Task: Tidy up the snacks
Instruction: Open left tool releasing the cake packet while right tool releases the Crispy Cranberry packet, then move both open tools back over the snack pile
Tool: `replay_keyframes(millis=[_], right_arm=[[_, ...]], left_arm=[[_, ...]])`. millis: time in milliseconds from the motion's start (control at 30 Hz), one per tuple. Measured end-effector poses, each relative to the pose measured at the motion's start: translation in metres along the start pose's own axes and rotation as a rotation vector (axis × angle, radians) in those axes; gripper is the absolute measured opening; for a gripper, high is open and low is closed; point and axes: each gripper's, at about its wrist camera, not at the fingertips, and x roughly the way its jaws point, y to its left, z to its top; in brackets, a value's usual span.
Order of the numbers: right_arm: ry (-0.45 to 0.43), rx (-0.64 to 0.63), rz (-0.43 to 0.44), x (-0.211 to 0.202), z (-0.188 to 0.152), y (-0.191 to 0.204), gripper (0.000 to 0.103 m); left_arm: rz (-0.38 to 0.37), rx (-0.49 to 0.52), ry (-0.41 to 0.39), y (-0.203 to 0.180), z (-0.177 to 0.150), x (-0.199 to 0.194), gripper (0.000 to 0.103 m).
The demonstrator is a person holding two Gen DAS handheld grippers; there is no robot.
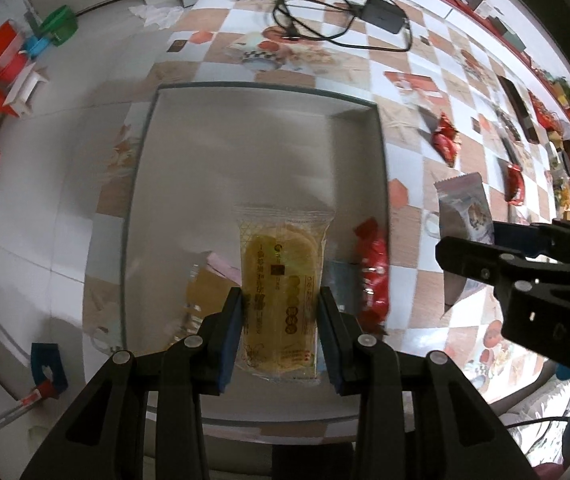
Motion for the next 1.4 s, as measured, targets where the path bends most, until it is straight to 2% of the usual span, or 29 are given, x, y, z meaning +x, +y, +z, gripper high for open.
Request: replay_keyframes(millis=[500,867,967,1033,1233,1400], right_arm=[[0.057,-0.021,0.023,0.030,0.036,0.032,0.045],[0.100,-0.032,0.022,0.048,0.044,0.042,0.045],[0.106,-0.029,0.026,0.050,0.046,0.042,0.045],[0.110,-0.031,0.029,0.051,0.046,0.043,0.045],[0.119,-0.029,0.036,0.053,0.047,0.044,0.046],[0.104,-0.023,0.040,0.045,0.046,0.038,0.067]], left_arm=[[0.021,-0.039,0.056,0.026,0.011,0.024,0.039],[0.028,-0.046,0.081,0.035,0.010,0.031,0.041],[0.031,-0.045,0.079,0.036,0.010,0.032,0.049],[0.037,-0.045,0.074,0.037,0.010,0.031,0.059],[0.040,-0.041,0.069,0.038,0.008,0.030,0.073],[0.048,-0.044,0.068,0.036,0.010,0.030,0.078]])
